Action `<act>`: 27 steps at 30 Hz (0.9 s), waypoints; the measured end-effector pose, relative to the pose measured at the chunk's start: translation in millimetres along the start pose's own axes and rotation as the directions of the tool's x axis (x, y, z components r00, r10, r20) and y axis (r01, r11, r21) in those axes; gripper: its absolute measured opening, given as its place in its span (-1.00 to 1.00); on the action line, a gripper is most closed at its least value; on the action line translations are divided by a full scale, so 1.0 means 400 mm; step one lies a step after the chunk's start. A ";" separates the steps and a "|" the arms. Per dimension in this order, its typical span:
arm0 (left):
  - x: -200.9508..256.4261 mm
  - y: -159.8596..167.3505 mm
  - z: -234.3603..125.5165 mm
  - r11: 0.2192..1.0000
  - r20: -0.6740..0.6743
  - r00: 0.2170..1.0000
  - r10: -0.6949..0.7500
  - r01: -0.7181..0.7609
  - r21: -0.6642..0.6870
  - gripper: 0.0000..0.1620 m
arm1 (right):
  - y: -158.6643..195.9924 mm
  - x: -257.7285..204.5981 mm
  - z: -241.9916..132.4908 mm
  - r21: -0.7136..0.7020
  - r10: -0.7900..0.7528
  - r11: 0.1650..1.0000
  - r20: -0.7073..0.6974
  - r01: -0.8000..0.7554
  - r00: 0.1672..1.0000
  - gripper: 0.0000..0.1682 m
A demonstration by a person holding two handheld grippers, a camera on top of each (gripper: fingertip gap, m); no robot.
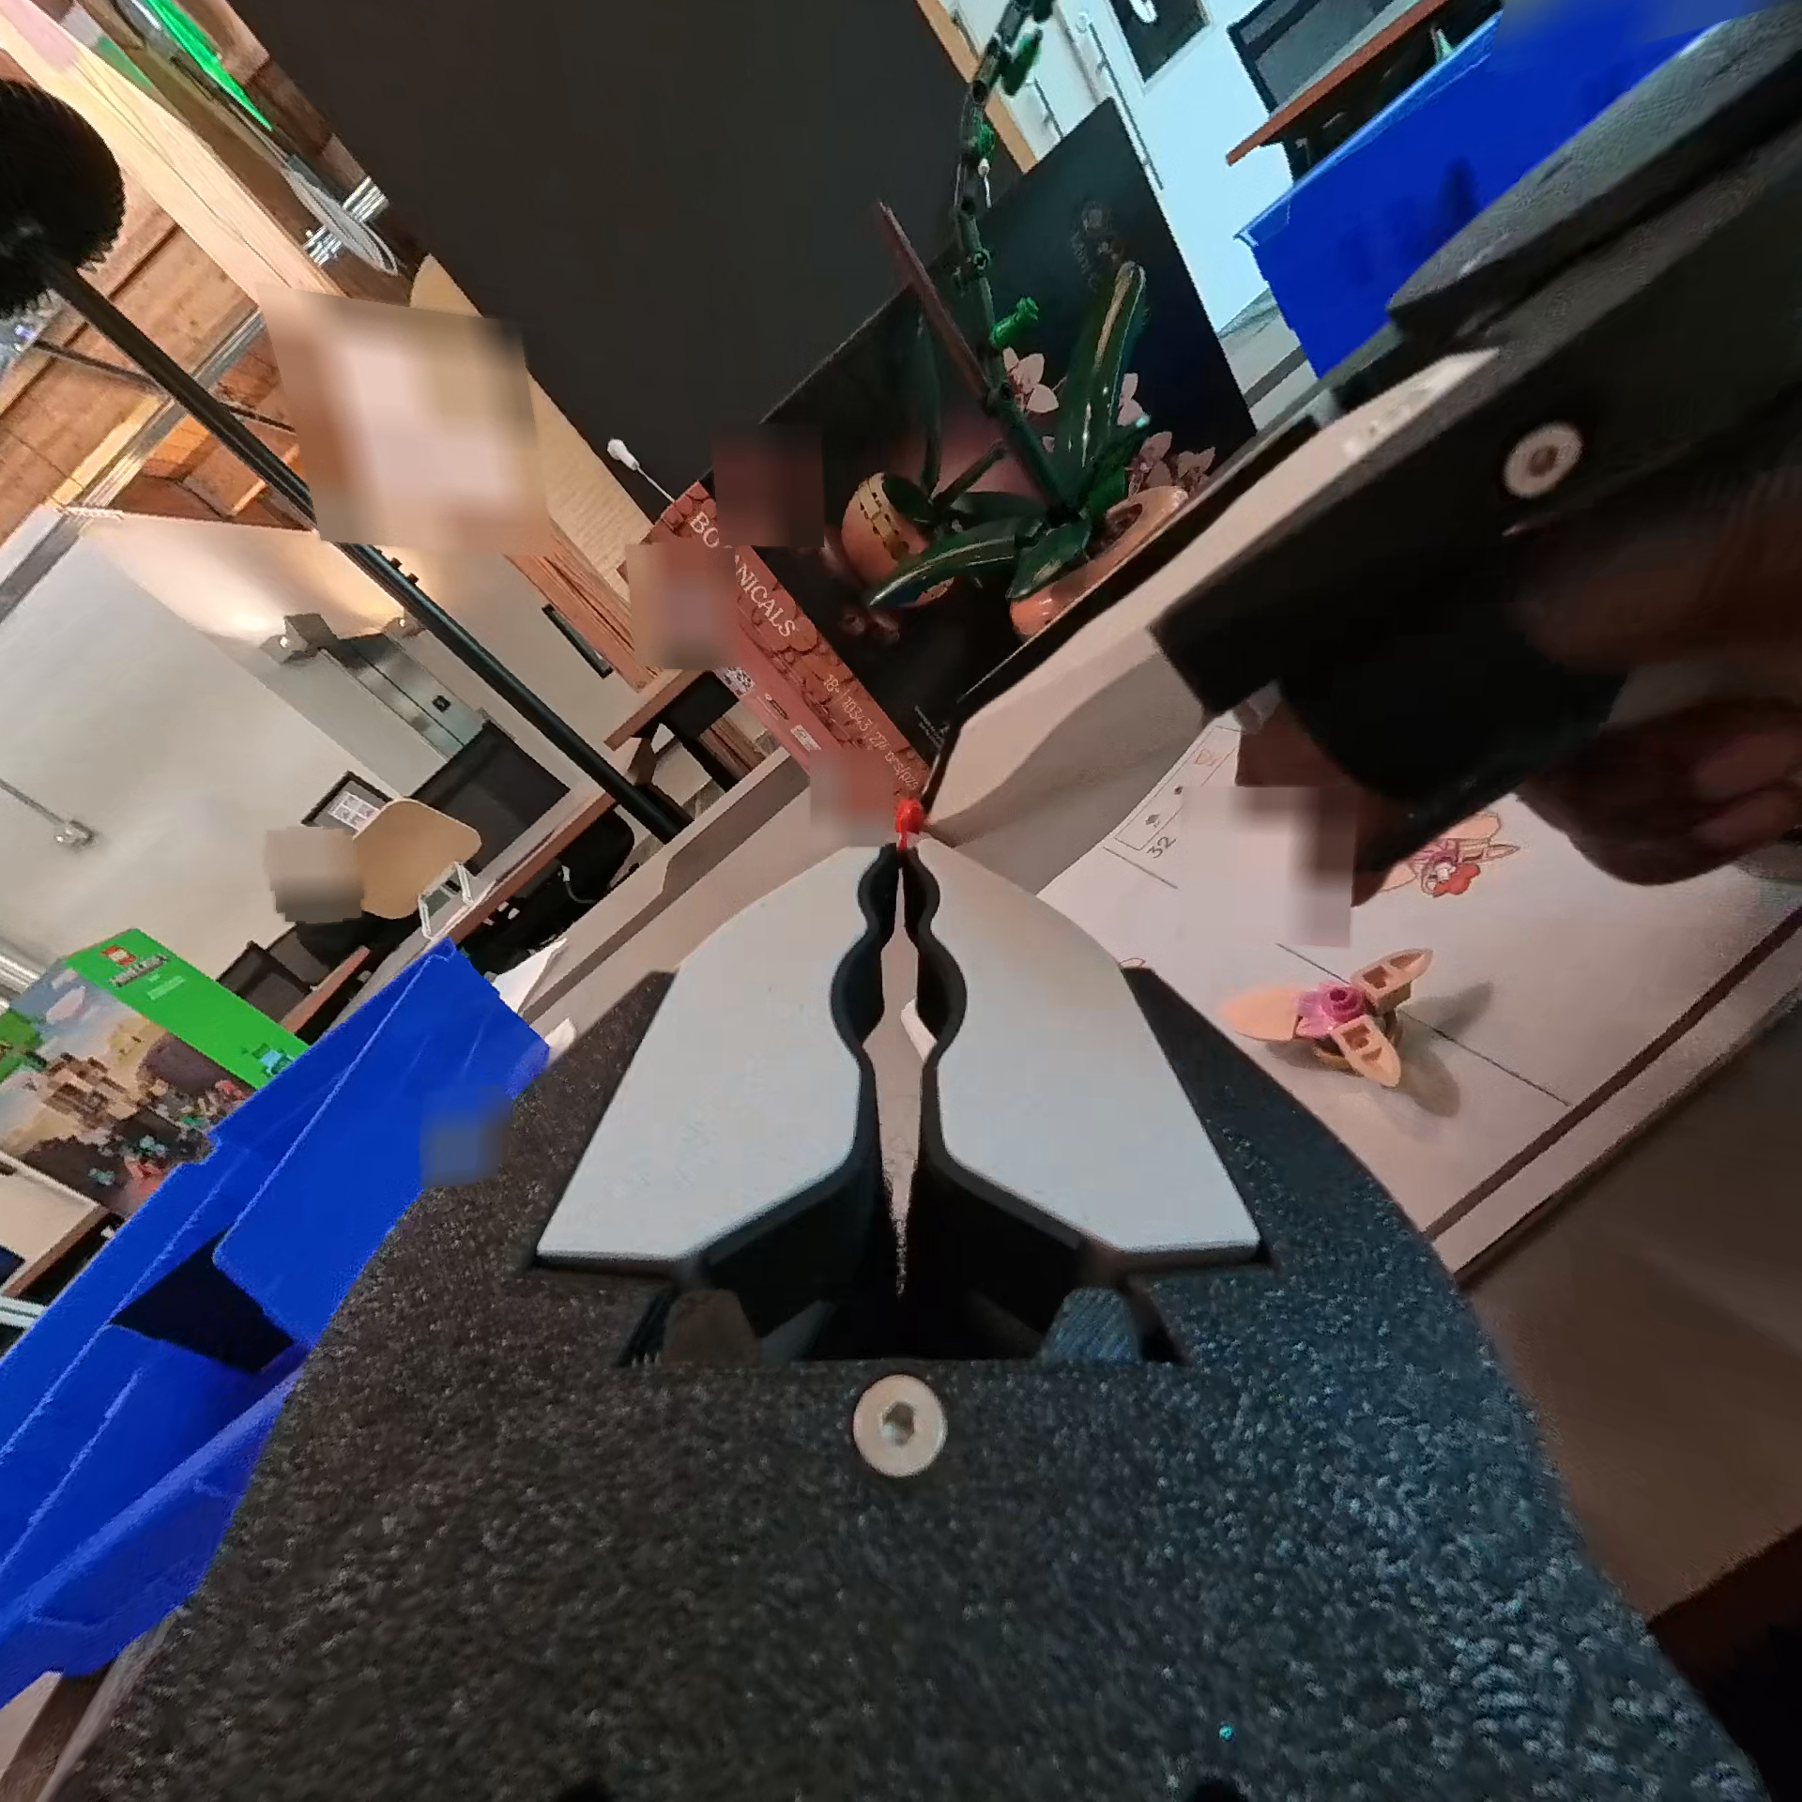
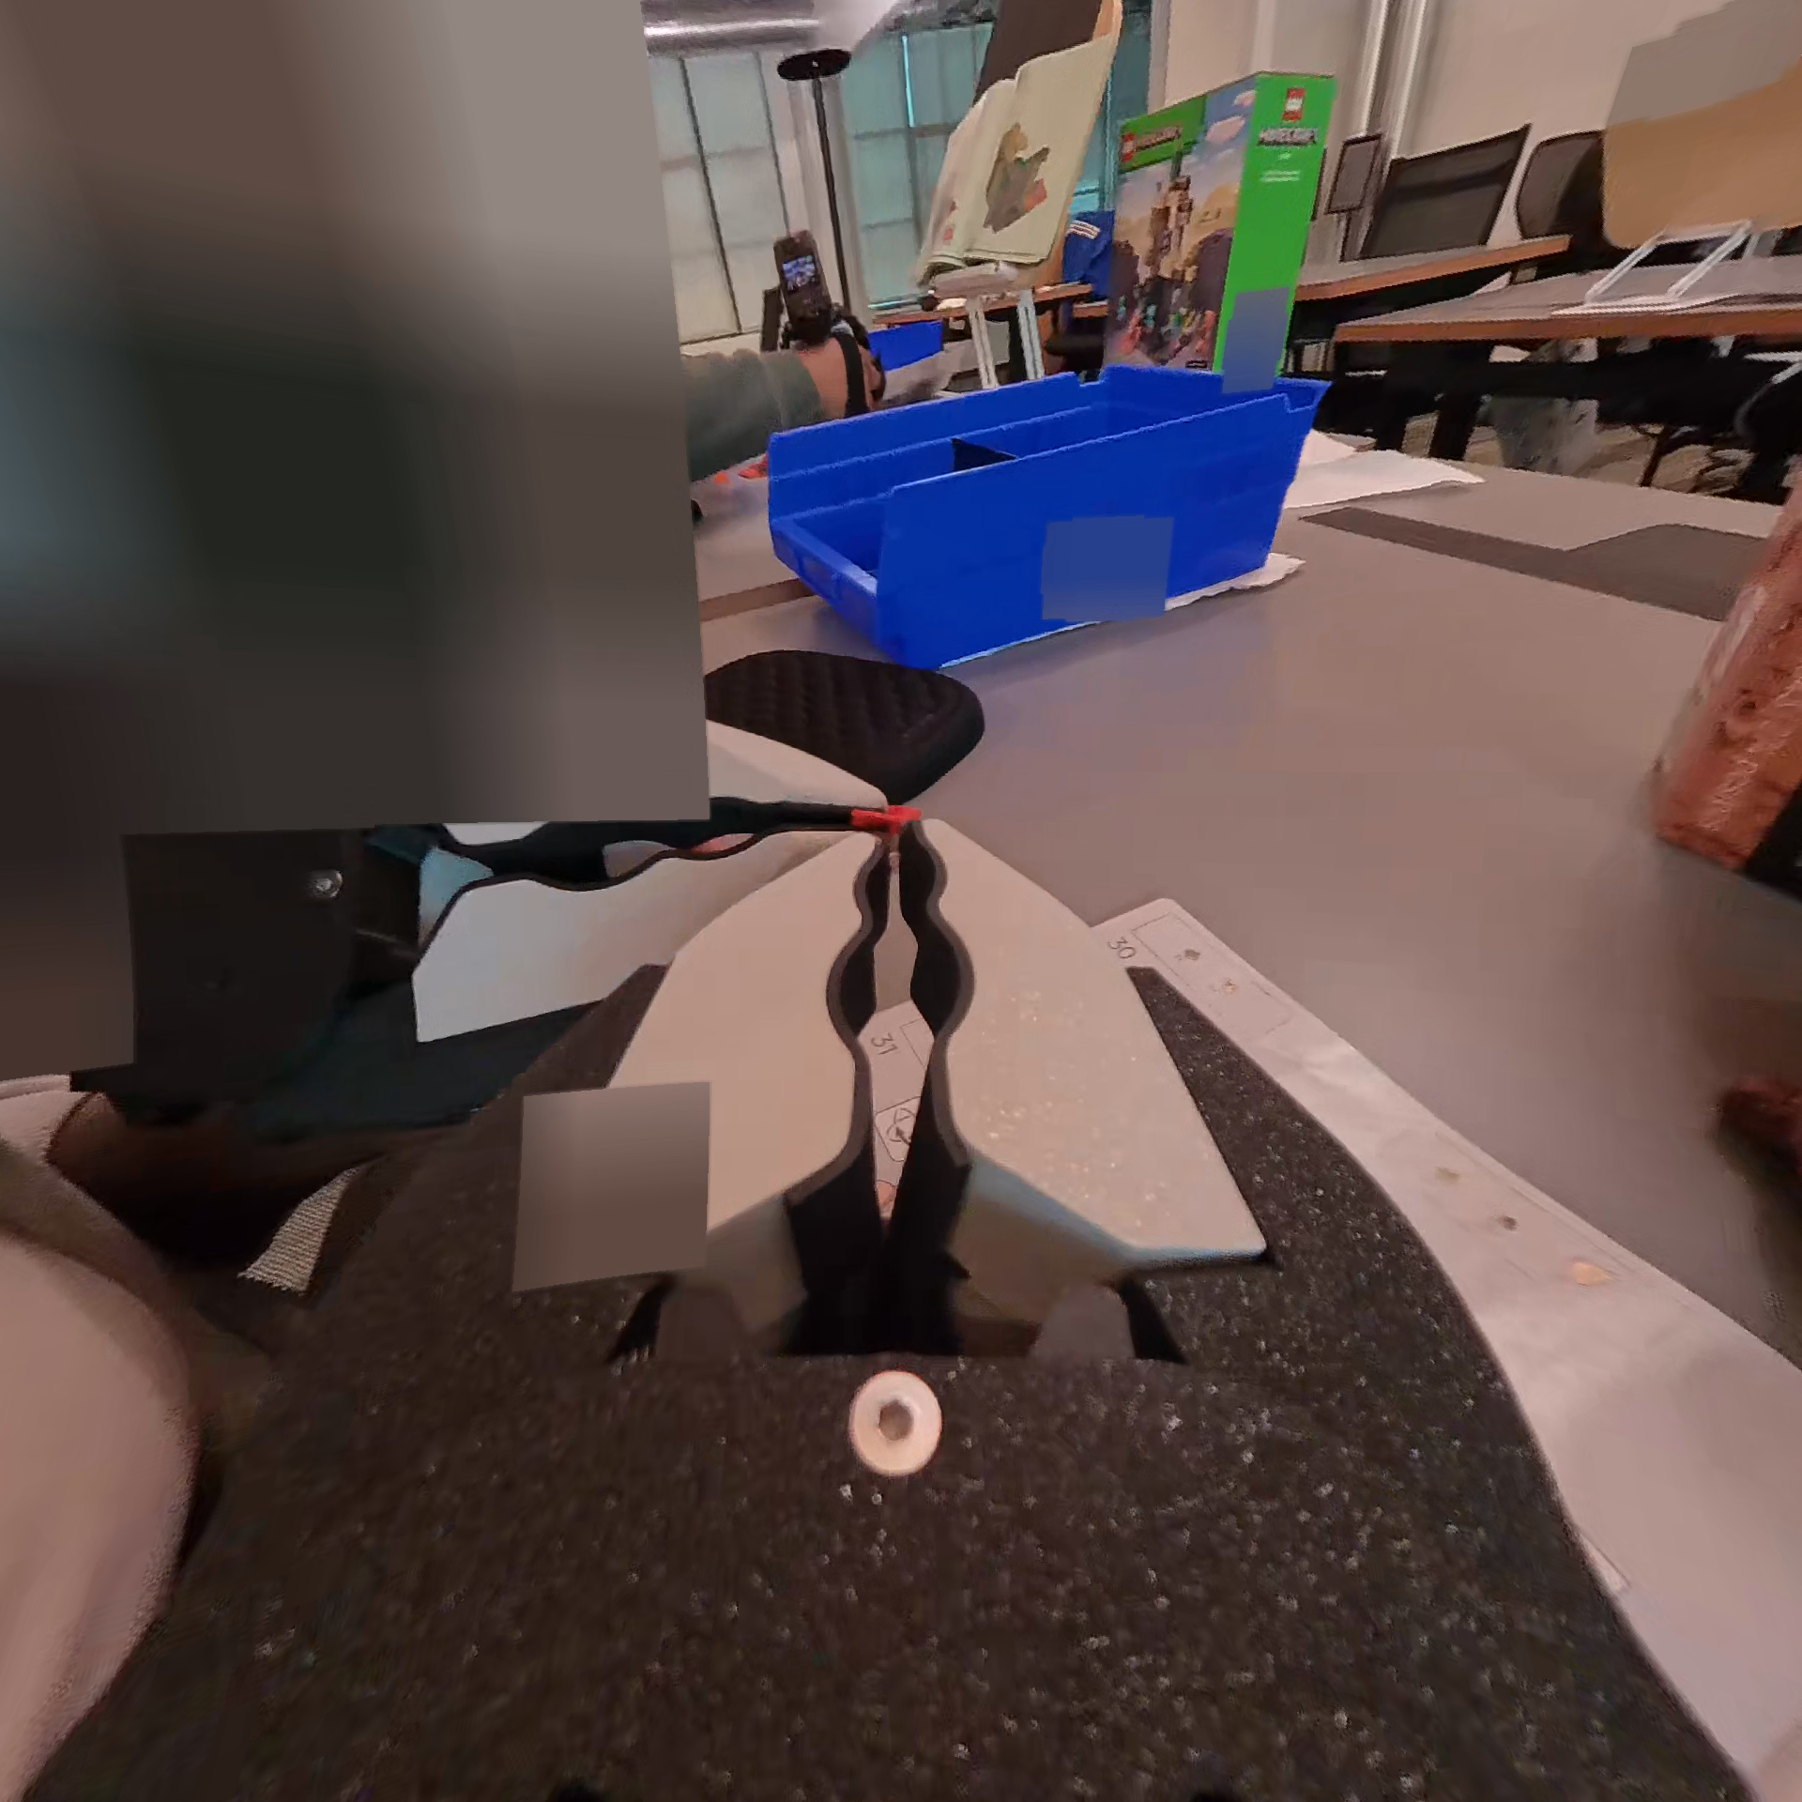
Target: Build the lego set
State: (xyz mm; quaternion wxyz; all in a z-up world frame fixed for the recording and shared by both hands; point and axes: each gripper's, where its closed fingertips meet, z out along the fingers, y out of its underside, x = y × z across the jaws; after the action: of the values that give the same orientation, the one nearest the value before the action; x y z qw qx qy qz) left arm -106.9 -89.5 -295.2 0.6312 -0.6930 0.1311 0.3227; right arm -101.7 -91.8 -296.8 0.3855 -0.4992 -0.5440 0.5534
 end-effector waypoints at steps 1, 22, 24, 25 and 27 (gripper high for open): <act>0.000 0.000 0.002 1.000 0.000 1.000 -0.010 0.010 -0.003 -1.00 | 0.001 0.002 0.000 -0.006 -0.008 1.000 -0.008 0.008 1.000 -0.97; 0.046 0.025 0.011 0.982 -0.183 0.965 -0.189 0.187 -0.027 -0.99 | 0.043 0.013 -0.013 -0.109 0.014 0.994 -0.002 -0.014 1.000 -0.98; 0.041 0.016 0.017 0.959 -0.191 0.940 -0.281 0.282 -0.024 -0.99 | 0.028 0.016 -0.015 -0.087 -0.025 0.996 -0.028 0.022 0.999 -0.98; 0.038 0.010 0.019 0.949 -0.187 0.932 -0.312 0.314 -0.017 -0.99 | 0.021 0.018 -0.016 -0.088 -0.061 0.995 -0.044 0.057 0.997 -0.98; 0.031 0.003 0.022 0.949 -0.179 0.933 -0.313 0.314 -0.024 -0.99 | 0.011 0.017 -0.016 -0.088 -0.109 0.991 -0.063 0.104 0.992 -0.98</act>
State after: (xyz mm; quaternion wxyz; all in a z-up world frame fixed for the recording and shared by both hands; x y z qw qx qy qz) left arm -100.7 -78.5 -303.8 0.6617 -0.7300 0.0763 0.1533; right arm -96.4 -84.4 -301.3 0.4112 -0.5036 -0.5795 0.4914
